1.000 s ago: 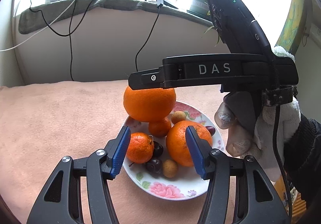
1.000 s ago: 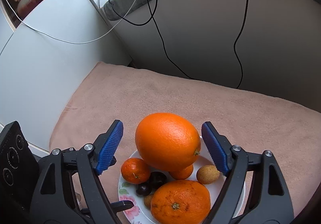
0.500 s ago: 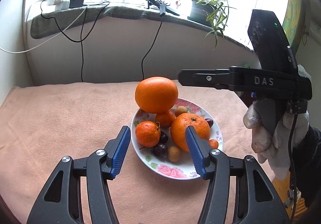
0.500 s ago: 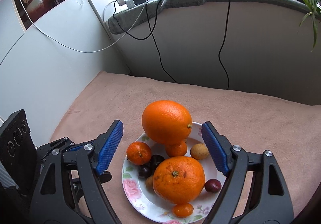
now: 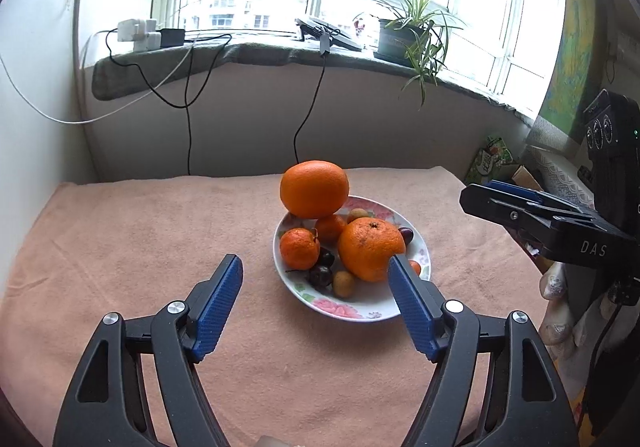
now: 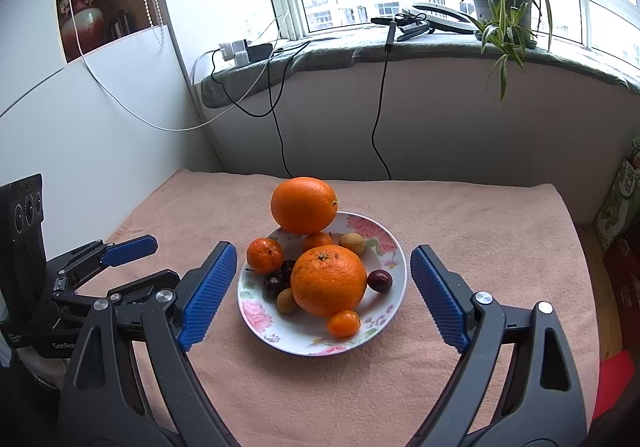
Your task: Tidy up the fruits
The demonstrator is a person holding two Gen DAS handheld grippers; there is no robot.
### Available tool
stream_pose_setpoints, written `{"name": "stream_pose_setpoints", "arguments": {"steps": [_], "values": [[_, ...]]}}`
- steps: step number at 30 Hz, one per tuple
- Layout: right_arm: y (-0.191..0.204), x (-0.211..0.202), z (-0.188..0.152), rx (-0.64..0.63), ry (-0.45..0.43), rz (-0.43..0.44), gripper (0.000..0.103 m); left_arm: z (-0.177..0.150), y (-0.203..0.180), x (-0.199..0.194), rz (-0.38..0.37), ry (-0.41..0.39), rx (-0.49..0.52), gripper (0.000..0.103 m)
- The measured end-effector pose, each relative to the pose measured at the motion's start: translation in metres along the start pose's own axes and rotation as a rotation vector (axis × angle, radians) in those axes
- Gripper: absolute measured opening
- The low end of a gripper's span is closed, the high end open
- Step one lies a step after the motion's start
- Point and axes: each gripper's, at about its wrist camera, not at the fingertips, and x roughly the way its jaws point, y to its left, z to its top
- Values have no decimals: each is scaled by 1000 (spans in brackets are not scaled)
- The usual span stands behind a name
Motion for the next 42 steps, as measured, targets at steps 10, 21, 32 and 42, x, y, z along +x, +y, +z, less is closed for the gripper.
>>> {"name": "stream_pose_setpoints", "arguments": {"steps": [10, 21, 32, 42], "values": [[-3, -25, -25, 46, -47, -173, 91, -13, 0, -15, 65, -7, -2, 75], [-7, -31, -37, 67, -42, -213, 91, -17, 0, -21, 80, -8, -21, 83], [-3, -29, -38, 80, -42, -176, 91, -20, 0, -19, 88, 4, -31, 83], [-6, -26, -43, 88, -25, -181, 91, -21, -2, -21, 91, -10, -24, 83]]}}
